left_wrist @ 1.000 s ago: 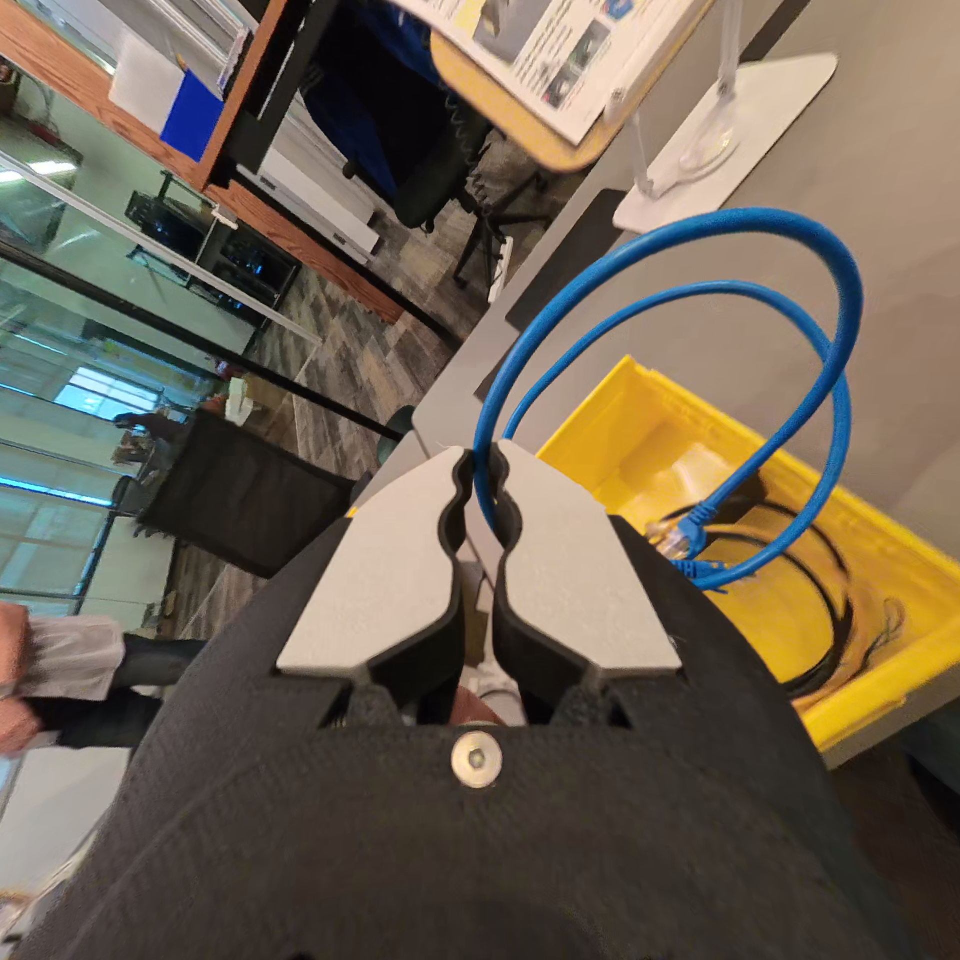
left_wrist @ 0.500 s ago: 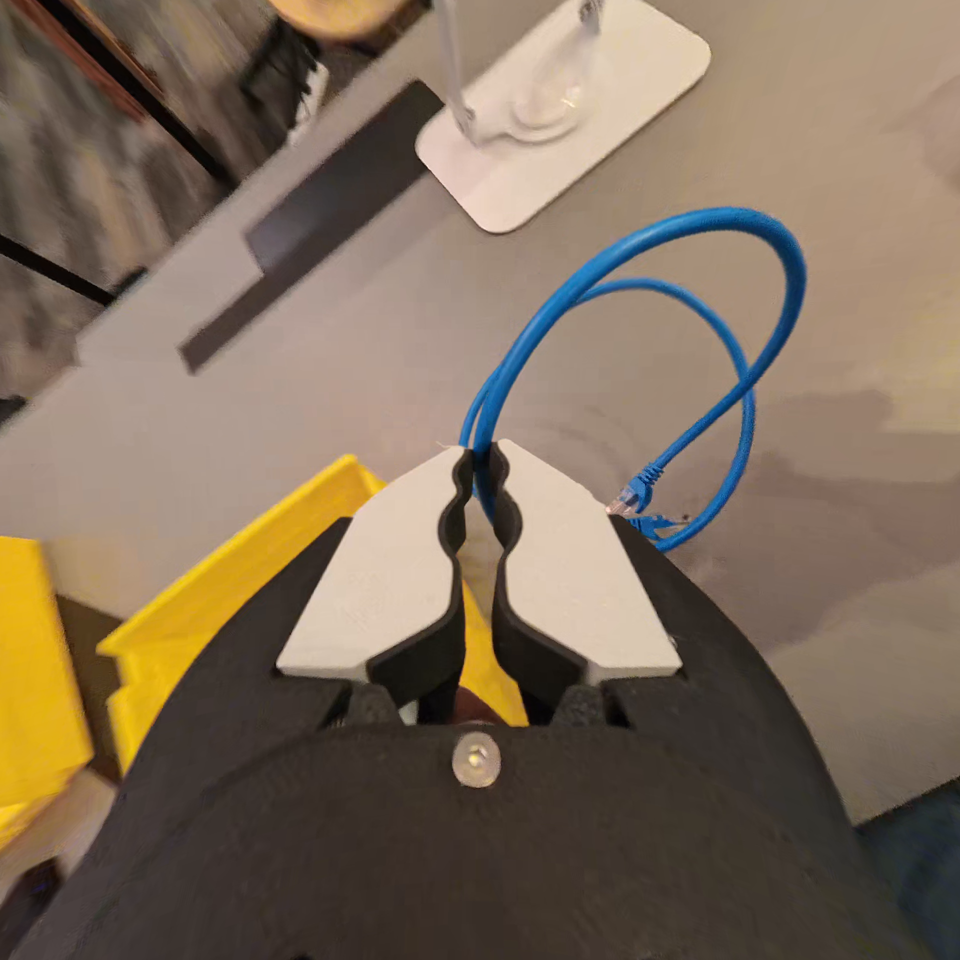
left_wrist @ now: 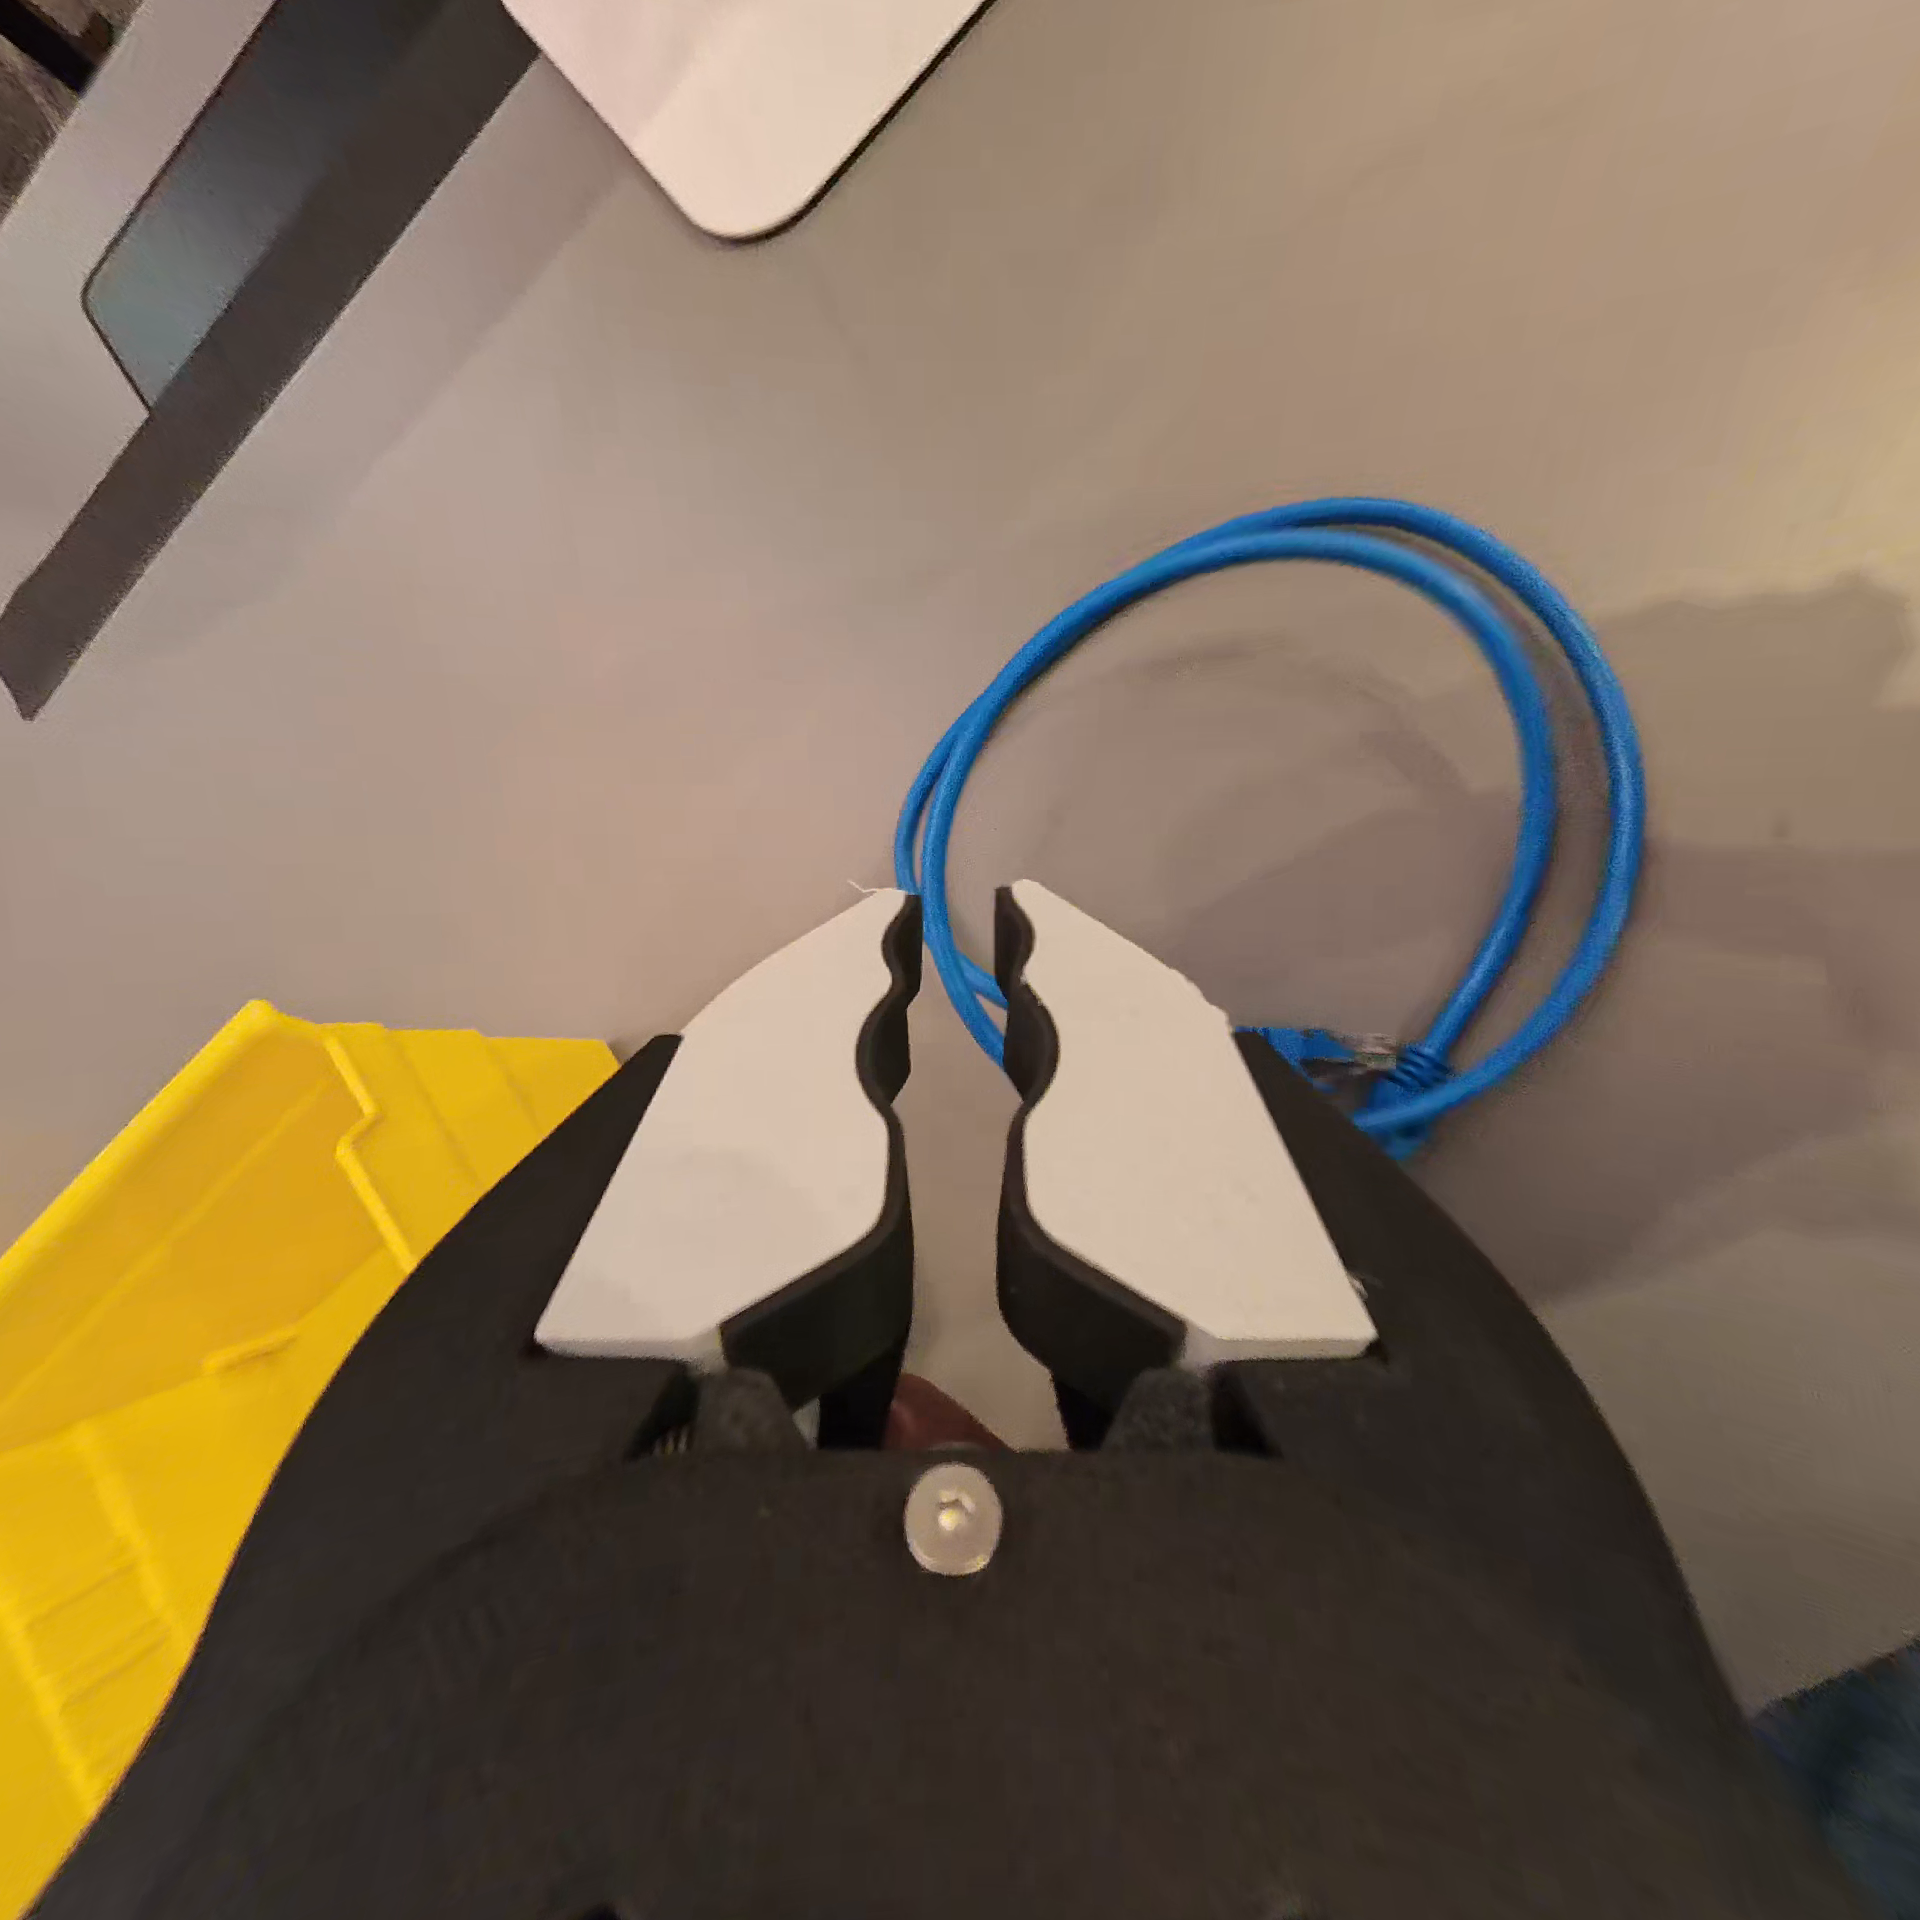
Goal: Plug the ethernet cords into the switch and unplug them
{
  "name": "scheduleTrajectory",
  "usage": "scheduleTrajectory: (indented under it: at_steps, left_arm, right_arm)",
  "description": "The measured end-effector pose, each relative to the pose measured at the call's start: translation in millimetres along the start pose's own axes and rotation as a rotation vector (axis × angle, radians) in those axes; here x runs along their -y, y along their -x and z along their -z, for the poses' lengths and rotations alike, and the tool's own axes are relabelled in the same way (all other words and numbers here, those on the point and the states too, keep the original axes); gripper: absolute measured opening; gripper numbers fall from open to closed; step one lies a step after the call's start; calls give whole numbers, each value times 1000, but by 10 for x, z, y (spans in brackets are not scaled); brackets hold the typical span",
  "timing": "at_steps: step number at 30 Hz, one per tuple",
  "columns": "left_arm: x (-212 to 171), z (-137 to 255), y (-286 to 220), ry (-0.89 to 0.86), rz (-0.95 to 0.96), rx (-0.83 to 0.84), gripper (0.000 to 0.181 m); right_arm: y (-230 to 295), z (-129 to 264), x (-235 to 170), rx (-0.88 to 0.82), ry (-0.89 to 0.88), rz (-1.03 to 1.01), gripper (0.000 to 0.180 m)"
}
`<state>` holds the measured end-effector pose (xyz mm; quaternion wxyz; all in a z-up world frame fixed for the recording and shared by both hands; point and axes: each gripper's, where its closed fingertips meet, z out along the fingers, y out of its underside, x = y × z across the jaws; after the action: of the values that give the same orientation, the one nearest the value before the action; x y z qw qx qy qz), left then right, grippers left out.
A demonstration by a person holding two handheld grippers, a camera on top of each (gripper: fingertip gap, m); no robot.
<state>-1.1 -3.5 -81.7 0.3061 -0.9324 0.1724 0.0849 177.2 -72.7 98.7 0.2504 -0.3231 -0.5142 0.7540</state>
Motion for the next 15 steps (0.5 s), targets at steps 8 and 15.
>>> scheduleTrajectory:
  at_steps: [8,15]
  left_arm:
    - [-279,284,-405,33,-229,-28,23]
    - [-660,44,-968,59,-274,-39,33]
  right_arm:
    - [-10,19,-27,-6,9,3,64]
    - [-12,-28,-76,1,25,-3,64]
